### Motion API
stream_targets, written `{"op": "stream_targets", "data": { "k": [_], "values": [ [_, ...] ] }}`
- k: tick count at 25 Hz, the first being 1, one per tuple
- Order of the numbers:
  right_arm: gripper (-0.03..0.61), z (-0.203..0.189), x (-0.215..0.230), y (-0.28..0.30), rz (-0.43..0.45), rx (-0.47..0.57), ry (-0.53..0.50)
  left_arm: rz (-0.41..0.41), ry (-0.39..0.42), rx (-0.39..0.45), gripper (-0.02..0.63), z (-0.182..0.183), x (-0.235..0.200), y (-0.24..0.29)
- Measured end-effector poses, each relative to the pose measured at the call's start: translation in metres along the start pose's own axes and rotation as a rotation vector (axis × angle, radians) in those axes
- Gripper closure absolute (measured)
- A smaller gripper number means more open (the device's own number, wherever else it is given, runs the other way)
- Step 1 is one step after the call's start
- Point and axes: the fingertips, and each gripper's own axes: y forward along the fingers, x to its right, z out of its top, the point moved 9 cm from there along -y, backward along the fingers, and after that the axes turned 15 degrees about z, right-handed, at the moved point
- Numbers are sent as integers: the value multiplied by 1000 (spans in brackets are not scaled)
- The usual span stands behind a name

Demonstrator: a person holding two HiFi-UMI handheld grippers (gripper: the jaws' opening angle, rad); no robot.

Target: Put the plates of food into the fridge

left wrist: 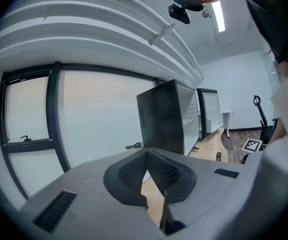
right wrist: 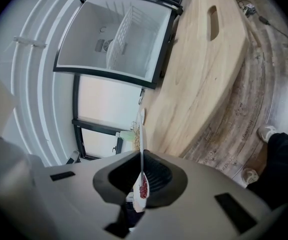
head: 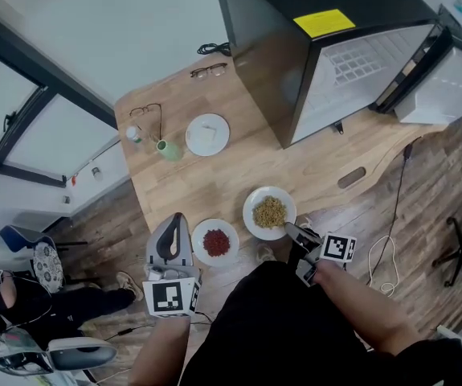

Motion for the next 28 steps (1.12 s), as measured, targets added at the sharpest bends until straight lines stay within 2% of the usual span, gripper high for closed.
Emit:
{"op": "stream_targets", "data": {
  "k": [16, 28],
  "values": [
    [545, 81, -48, -43, 41, 159, -146, -51, -50, 77, 611, 29, 36, 26],
    [545, 157, -75, -83, 13, 254, -192, -75, -87, 118, 611, 61, 75, 68]
  ]
}}
